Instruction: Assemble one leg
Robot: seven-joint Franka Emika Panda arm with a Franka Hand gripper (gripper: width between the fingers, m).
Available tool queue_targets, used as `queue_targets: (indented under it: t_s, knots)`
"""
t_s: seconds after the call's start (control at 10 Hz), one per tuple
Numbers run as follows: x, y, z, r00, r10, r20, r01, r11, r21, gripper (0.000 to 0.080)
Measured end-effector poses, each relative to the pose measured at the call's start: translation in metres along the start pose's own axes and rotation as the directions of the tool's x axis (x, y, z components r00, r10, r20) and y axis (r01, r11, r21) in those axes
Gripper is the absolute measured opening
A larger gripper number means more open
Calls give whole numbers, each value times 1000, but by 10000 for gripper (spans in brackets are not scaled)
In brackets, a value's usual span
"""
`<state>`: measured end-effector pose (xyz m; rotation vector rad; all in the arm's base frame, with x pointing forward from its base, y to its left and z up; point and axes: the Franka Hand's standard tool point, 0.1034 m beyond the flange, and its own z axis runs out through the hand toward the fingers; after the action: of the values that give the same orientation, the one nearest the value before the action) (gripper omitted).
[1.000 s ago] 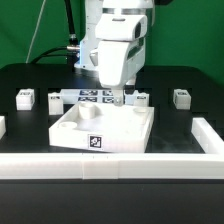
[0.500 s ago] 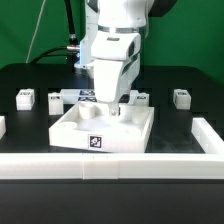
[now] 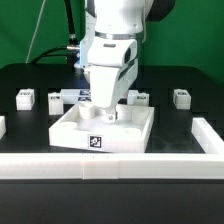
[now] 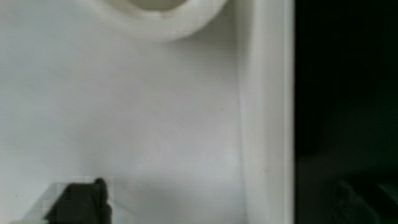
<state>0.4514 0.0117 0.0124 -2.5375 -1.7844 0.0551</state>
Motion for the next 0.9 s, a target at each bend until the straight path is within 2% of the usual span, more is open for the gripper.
queue_targets:
  t_s: [0.1,0.2,0.3,0.4,0.9]
  knots:
    - [0,0,0,1000,0,0,0,1000,0,437]
    - [0,0,0,1000,0,0,0,1000,0,437]
    - [0,0,0,1000,0,0,0,1000,0,235]
    - [0,0,0,1000,0,0,0,1000,0,69]
    - [0,1,-1,1000,0,-2,0,1000,-5,60]
